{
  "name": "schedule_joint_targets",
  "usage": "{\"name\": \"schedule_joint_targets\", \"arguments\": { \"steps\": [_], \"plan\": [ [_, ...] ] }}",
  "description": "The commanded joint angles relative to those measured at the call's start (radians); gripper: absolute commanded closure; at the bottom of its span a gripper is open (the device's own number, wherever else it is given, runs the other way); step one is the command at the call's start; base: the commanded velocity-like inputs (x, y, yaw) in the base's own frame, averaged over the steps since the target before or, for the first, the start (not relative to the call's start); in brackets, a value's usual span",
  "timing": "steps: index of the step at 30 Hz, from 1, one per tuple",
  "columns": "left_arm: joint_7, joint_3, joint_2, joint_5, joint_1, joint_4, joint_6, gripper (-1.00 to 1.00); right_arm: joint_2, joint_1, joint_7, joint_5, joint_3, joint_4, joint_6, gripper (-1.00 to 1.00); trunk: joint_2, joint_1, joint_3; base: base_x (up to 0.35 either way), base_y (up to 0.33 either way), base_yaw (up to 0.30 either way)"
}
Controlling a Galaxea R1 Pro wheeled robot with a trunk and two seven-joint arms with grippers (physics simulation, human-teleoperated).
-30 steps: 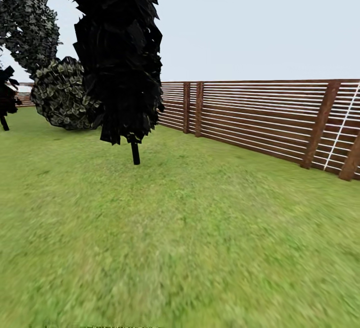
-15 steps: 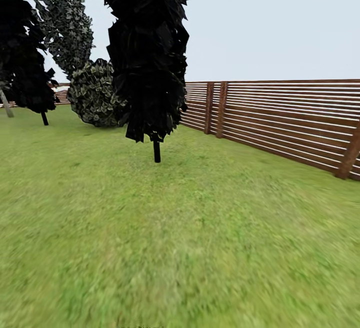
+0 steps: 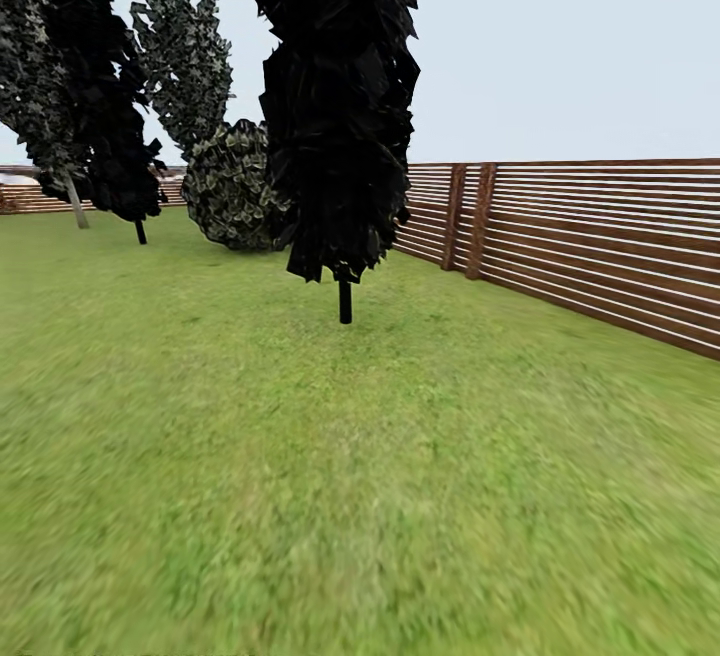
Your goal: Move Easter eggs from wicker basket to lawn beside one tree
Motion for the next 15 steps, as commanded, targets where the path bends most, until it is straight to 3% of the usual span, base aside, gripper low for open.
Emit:
{"name": "schedule_joint_targets", "arguments": {
  "steps": [1,15],
  "plan": [
    [0.0,0.0,0.0,0.0,0.0,-0.001,0.0,-1.0,0.0,-0.001,-0.001,0.0,0.001,0.002,-0.001,-1.0,0.0,0.0,-0.001,0.0,0.0,0.108],
    [0.0,0.0,0.0,0.0,0.001,-0.002,0.0,-1.0,0.005,-0.001,-0.008,0.001,0.001,0.002,0.004,-1.0,0.0,0.0,-0.001,0.0,0.0,0.273]
  ]
}}
